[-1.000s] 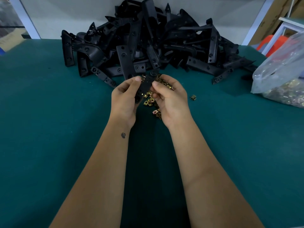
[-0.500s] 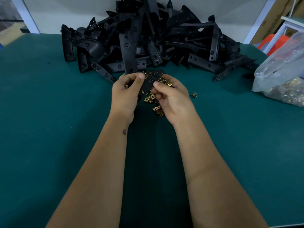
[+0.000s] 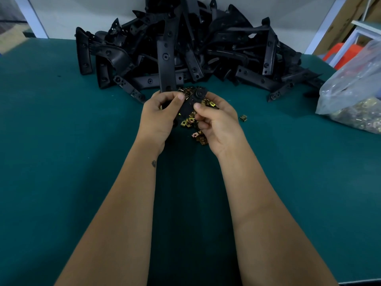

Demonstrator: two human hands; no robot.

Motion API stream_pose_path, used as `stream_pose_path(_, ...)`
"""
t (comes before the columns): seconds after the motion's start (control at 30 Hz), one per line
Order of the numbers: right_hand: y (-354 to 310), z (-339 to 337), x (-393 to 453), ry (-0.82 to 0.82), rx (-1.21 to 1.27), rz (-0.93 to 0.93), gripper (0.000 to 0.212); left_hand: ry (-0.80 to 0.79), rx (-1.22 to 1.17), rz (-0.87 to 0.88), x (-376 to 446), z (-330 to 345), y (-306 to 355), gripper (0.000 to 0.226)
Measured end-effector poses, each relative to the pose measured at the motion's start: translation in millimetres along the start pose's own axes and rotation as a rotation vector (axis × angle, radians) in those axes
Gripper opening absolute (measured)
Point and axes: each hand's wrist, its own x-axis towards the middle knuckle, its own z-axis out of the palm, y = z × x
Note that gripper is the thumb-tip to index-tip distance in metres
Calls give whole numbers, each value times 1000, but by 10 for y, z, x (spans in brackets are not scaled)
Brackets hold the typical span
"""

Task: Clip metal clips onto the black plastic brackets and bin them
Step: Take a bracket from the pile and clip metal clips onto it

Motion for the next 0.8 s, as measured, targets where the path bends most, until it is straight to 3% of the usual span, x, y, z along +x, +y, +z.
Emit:
stream_pose_path(0.33,-9,2,1,5,-57,-23,42,-8,28,-27,-28,58,-1,13)
stream_pose_path(0.53,18,118,4,17,55,-45,11,86,-240,-174,-57,159,43,28)
stream_pose_path(0.57,27,134,3,52,62,-43,14,113,-257,-175,-58,179,42,29)
stream_pose_path(0.67,87,161,0,161,-167,-138,32,209,-231,-108,-49,215,15,28)
stream_pose_path(0.8,165,211,-44,172,-495,-326,45,259,6,65,-82,225,-9,19)
